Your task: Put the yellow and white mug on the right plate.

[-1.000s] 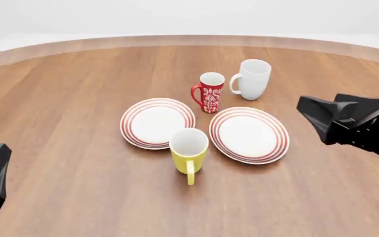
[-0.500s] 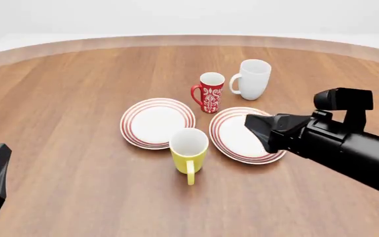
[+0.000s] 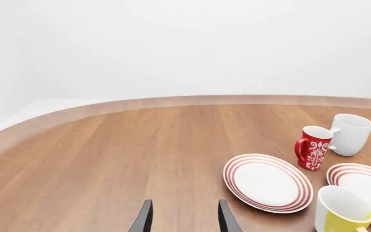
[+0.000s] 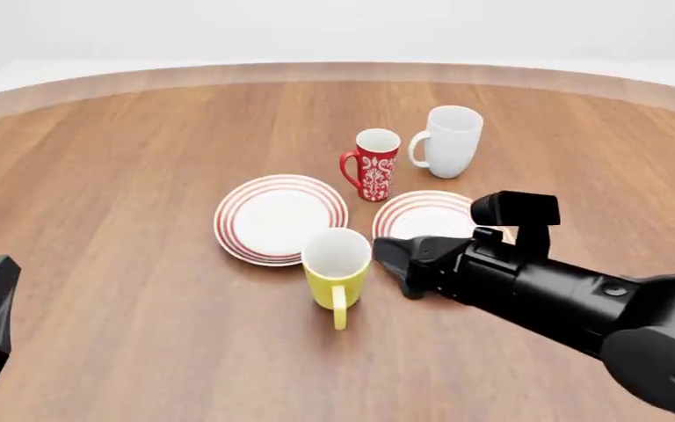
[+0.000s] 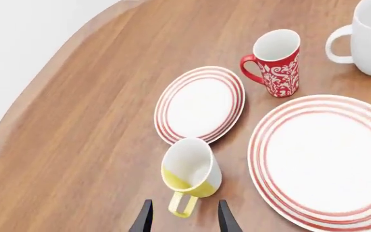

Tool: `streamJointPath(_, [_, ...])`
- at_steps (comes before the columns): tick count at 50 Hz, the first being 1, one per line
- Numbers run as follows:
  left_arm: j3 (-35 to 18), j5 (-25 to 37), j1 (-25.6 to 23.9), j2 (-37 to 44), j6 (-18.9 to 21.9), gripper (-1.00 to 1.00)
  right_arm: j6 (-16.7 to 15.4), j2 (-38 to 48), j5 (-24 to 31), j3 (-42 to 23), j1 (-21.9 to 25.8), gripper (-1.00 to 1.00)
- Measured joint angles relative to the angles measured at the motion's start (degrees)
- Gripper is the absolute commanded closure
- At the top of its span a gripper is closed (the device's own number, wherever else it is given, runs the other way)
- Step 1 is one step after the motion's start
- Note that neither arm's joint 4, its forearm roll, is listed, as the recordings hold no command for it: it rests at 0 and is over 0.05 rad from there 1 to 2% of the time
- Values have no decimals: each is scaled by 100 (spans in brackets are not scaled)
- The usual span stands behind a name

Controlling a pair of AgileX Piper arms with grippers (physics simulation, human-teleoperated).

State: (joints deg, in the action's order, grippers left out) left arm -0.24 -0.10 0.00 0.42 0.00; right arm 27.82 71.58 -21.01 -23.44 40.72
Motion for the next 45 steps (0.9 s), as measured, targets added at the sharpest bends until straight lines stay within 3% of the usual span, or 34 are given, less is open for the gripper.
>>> streamJointPath(25, [0,0,0,0,0,-100,331,1142,-988,-58,283,-100])
streamJointPath(45, [0,0,0,0,0,-100,454,1723,-1381,-54,419,-100])
